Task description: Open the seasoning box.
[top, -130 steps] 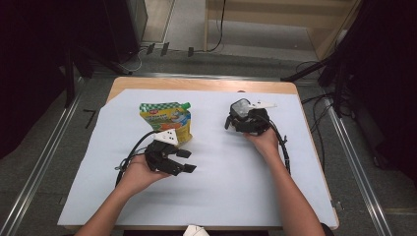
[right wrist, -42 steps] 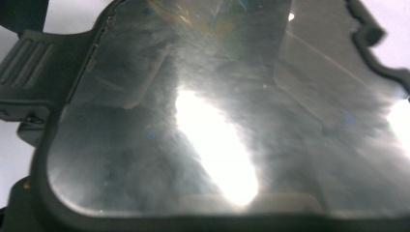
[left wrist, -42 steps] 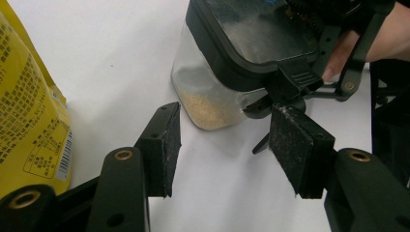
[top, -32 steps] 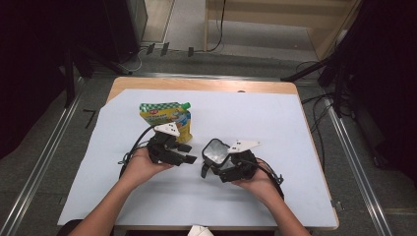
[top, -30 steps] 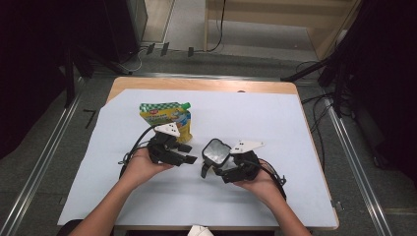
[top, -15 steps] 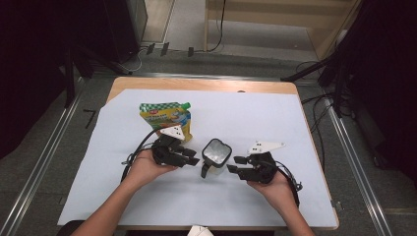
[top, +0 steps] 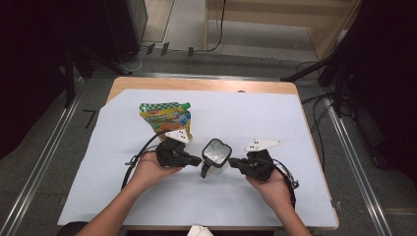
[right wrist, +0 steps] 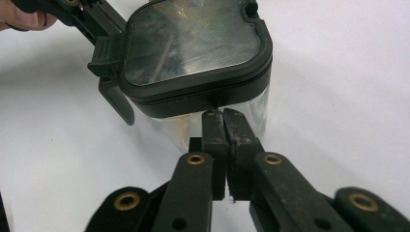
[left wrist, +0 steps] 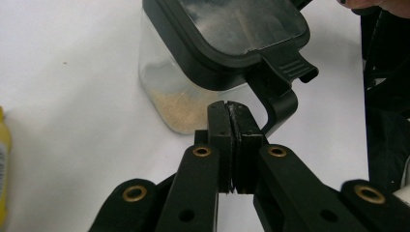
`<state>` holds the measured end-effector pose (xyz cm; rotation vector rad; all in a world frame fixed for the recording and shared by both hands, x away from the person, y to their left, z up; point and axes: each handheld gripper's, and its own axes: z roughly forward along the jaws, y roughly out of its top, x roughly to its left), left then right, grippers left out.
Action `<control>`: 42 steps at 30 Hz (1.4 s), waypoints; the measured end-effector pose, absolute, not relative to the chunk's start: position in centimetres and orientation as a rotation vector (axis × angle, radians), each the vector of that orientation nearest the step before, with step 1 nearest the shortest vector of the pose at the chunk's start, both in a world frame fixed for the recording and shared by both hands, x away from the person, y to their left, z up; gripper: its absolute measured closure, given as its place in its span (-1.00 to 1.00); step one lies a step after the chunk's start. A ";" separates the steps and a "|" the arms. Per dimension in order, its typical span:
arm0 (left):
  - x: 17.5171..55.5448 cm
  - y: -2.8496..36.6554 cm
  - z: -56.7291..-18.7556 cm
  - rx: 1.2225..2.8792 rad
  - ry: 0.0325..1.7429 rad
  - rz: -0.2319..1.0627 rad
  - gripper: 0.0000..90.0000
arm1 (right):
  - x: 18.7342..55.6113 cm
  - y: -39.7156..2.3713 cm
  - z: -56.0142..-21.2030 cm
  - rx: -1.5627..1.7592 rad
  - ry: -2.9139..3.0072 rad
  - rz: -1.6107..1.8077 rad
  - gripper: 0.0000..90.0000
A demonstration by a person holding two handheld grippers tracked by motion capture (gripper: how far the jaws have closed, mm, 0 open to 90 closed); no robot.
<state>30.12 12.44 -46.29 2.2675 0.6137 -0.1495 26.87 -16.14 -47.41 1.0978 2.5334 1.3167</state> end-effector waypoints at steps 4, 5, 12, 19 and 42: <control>30.1 12.0 -46.7 2.269 0.603 -0.153 1.00 | 27.1 -16.2 -47.4 1.123 2.531 1.318 1.00; 30.0 11.8 -46.8 2.270 0.600 -0.159 1.00 | 27.1 -16.2 -47.4 1.121 2.533 1.319 1.00; 29.6 11.1 -47.0 2.278 0.582 -0.150 1.00 | 27.1 -16.2 -47.5 1.103 2.520 1.312 1.00; 29.3 10.4 -47.1 2.285 0.569 -0.159 1.00 | 27.3 -16.3 -47.5 1.109 2.503 1.309 1.00; 28.4 9.6 -46.6 2.298 0.542 -0.228 0.93 | 28.7 -15.8 -47.8 1.168 2.431 1.328 1.00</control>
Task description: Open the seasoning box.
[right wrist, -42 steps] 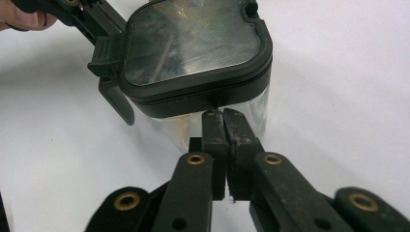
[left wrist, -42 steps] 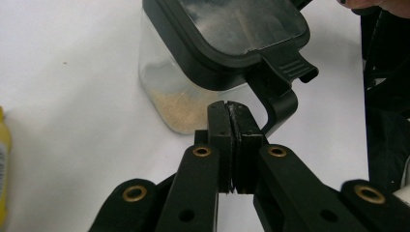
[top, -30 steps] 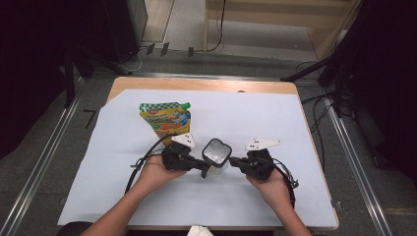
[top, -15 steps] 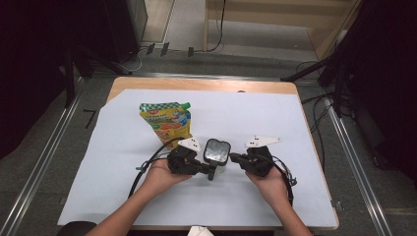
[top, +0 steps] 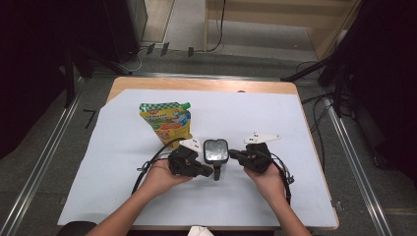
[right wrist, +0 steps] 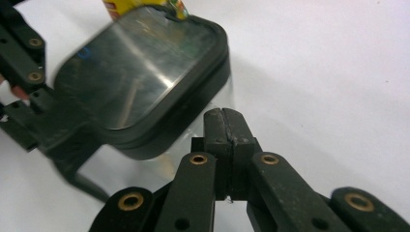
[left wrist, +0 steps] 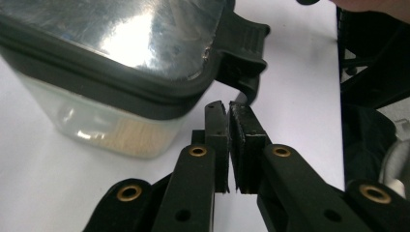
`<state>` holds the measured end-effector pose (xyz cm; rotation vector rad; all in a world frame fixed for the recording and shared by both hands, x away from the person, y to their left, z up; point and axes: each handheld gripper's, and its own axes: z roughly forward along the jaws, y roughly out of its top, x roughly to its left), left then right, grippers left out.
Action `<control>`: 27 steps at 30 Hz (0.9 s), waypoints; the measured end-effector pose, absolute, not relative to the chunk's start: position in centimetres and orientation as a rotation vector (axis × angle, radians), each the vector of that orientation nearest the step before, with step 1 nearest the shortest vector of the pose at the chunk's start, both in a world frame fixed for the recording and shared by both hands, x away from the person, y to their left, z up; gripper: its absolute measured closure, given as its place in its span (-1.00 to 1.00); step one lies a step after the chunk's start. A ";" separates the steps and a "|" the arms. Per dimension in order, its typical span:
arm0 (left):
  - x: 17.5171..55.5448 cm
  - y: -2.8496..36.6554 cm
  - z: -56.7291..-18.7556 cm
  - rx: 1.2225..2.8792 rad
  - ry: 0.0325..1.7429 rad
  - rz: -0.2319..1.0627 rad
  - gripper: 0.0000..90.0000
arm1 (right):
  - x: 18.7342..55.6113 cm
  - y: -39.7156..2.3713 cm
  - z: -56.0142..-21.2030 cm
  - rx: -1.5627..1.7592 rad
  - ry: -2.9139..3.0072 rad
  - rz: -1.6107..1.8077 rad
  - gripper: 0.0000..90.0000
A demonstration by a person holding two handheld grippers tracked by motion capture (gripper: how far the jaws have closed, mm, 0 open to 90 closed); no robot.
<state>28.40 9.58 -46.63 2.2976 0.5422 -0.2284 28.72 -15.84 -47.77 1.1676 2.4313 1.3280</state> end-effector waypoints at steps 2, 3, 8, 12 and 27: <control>28.3 10.0 -46.4 2.303 0.539 -0.221 0.89 | 28.2 -15.9 -47.4 1.154 2.435 1.332 1.00; 28.4 10.2 -46.3 2.295 0.539 -0.230 0.87 | 27.9 -15.9 -47.3 1.149 2.435 1.331 1.00; 28.9 11.4 -45.9 2.273 0.569 -0.224 0.61 | 26.5 -16.2 -46.9 1.158 2.454 1.324 1.00; 29.4 12.3 -45.7 2.254 0.583 -0.250 0.40 | 25.4 -16.2 -46.5 1.147 2.461 1.331 1.00; 30.4 13.4 -45.9 2.249 0.613 -0.231 0.04 | 22.6 -13.1 -46.7 1.041 2.557 1.345 1.00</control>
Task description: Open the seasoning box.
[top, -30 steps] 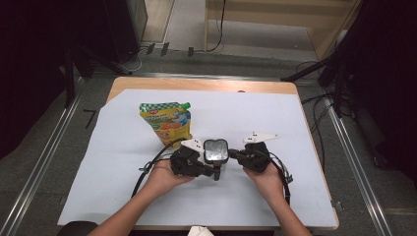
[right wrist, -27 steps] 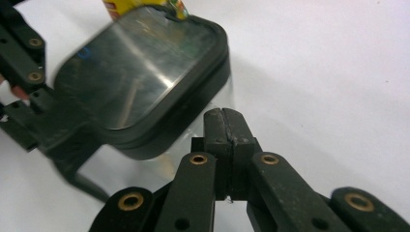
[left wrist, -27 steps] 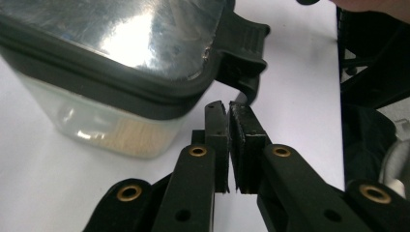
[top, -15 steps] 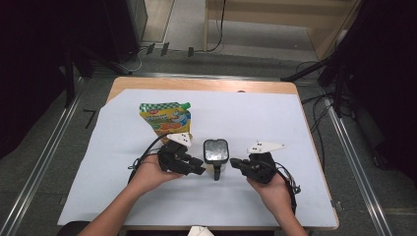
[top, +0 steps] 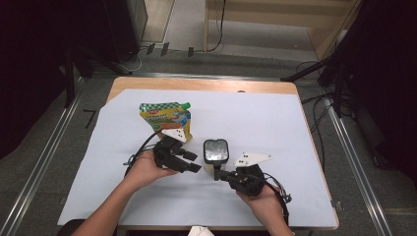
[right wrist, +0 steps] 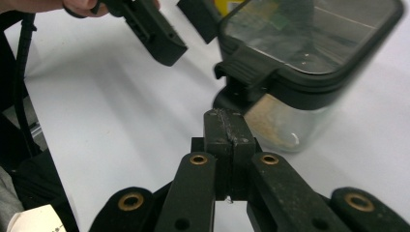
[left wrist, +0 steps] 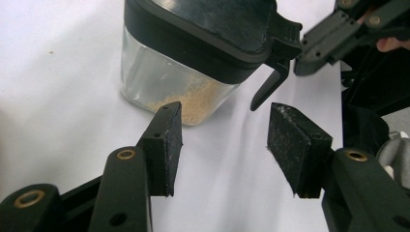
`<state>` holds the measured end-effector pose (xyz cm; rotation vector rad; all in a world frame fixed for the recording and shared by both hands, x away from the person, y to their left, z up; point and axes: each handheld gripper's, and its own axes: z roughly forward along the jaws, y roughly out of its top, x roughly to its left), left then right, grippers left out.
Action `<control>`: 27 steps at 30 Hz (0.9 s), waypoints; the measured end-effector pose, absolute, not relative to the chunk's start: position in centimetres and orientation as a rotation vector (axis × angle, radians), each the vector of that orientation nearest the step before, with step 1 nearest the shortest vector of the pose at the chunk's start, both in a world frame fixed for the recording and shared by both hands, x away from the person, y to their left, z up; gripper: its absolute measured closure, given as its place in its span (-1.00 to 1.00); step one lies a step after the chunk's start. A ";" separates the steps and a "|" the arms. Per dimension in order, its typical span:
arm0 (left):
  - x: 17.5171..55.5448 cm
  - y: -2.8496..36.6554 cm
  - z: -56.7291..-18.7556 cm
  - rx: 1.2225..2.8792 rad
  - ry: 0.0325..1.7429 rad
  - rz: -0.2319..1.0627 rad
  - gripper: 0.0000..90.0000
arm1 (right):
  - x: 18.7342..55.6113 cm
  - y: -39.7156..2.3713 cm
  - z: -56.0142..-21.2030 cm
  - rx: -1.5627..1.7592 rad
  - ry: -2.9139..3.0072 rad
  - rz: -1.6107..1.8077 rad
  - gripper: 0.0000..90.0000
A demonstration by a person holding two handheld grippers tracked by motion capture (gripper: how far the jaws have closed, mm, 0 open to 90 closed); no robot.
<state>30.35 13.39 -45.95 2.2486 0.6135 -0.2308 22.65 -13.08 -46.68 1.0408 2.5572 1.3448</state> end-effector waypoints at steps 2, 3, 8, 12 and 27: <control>30.4 13.4 -45.9 2.248 0.597 -0.210 0.01 | 22.6 -12.8 -46.8 1.033 2.559 1.353 1.00; 30.4 13.5 -45.9 2.252 0.594 -0.207 0.00 | 22.6 -12.6 -46.8 1.030 2.560 1.355 1.00; 30.3 13.4 -45.9 2.250 0.599 -0.207 -0.01 | 22.6 -11.7 -47.1 1.019 2.568 1.357 1.00; 30.3 13.4 -45.8 2.249 0.600 -0.204 -0.03 | 22.6 -11.0 -47.4 1.017 2.571 1.324 1.00; 30.0 13.2 -45.7 2.251 0.587 -0.182 -0.02 | 22.8 -12.0 -47.7 0.986 2.596 1.305 1.00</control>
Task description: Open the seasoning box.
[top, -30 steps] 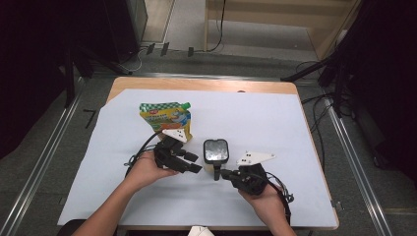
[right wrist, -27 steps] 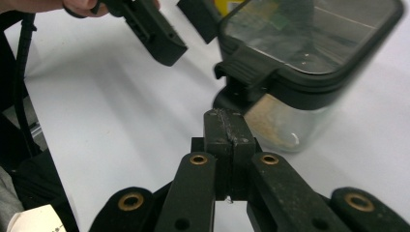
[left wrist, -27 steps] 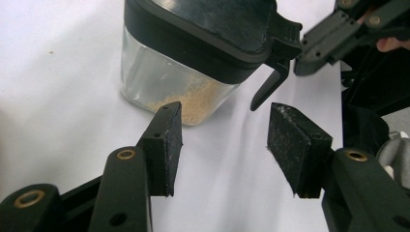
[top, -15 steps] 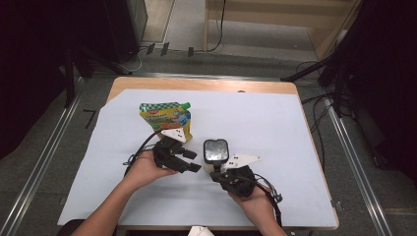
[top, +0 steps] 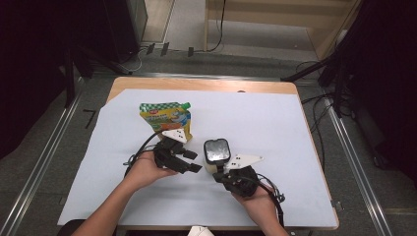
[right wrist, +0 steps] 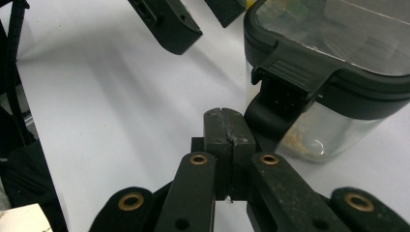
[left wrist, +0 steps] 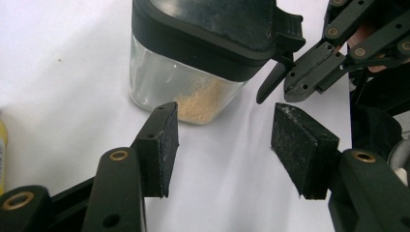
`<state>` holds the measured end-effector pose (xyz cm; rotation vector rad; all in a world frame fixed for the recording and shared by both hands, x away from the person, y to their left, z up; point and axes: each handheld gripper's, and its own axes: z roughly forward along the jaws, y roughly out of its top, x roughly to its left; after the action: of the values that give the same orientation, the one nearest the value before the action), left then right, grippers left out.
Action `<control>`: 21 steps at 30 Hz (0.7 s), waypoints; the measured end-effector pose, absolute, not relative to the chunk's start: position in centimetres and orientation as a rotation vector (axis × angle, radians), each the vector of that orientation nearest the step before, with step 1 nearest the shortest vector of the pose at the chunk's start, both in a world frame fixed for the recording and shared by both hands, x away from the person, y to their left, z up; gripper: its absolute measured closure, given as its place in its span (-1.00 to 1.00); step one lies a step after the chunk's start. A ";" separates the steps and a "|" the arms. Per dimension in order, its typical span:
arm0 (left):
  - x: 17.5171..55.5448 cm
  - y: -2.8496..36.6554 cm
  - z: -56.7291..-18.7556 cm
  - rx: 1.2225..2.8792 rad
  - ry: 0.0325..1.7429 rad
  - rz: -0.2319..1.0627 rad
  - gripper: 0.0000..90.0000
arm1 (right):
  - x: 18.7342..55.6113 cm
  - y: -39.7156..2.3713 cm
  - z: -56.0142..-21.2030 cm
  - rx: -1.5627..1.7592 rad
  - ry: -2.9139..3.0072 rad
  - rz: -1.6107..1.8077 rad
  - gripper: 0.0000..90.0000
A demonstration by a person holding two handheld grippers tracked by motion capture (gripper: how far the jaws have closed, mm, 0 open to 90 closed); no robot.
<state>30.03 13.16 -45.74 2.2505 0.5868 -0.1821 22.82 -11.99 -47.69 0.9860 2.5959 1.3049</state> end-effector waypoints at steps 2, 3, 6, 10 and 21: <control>30.0 13.2 -45.7 2.253 0.581 -0.171 0.00 | 22.9 -12.3 -47.7 0.996 2.592 1.297 1.00; 30.0 13.1 -45.7 2.253 0.581 -0.171 0.00 | 23.0 -12.6 -47.7 1.000 2.591 1.294 1.00; 30.0 13.1 -45.7 2.258 0.588 -0.169 0.01 | 23.2 -13.3 -47.6 1.019 2.582 1.291 1.00; 29.8 13.0 -45.5 2.243 0.585 -0.167 0.04 | 23.7 -14.5 -47.7 1.074 2.559 1.297 1.00; 29.9 12.0 -45.3 2.235 0.572 -0.166 0.01 | 25.0 -17.1 -47.7 1.158 2.543 1.284 1.00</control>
<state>29.92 11.98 -45.29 2.2347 0.5716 -0.1657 24.96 -17.10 -47.74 1.1575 2.5427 1.2840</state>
